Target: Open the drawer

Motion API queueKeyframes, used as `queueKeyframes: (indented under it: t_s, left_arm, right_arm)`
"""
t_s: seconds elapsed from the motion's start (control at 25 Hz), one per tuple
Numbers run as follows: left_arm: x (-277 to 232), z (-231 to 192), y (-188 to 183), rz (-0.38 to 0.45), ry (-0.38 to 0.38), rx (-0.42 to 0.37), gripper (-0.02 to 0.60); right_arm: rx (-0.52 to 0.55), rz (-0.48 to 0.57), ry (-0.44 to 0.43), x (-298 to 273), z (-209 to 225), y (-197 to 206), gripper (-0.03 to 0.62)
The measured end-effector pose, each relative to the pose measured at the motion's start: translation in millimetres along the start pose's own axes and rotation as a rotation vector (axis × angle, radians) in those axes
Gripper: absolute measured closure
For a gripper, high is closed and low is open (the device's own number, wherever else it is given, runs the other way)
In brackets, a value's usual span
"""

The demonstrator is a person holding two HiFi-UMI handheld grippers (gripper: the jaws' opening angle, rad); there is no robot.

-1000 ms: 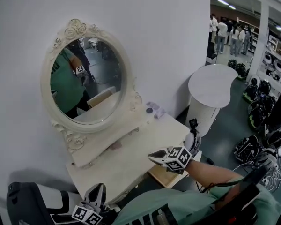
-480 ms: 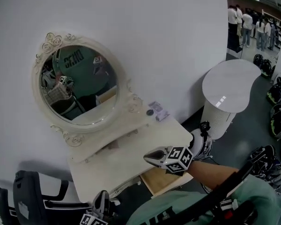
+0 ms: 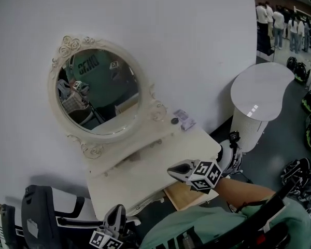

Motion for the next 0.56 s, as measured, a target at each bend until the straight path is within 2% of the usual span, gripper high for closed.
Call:
queueKeyframes:
  t_s: [0.24,0.4,0.56]
  left_arm:
    - [21,-14,5,0.013,-0.006,0.01,0.572]
    - [20,-21,3,0.019,-0.007,0.006,0.572]
    - [26,-12,-7,0.033,-0.012,-0.012,0.572]
  right_arm:
    - [0.08,-0.001,-0.007,-22,-20,-21,0.583]
    - [0.08,-0.009,-0.003,-27,-16,-20,0.583]
    - [0.085,-0.007,-0.004,-18,-24,-23,0.583]
Point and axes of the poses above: the fingertips, and each gripper's own axes: x backward along the fingers, z to its right, y out of its underside, the point moved 5 cm from there along x, backward along the fingers, and after that the axes turned 5 degrees about -z, right-handed, at the moved point
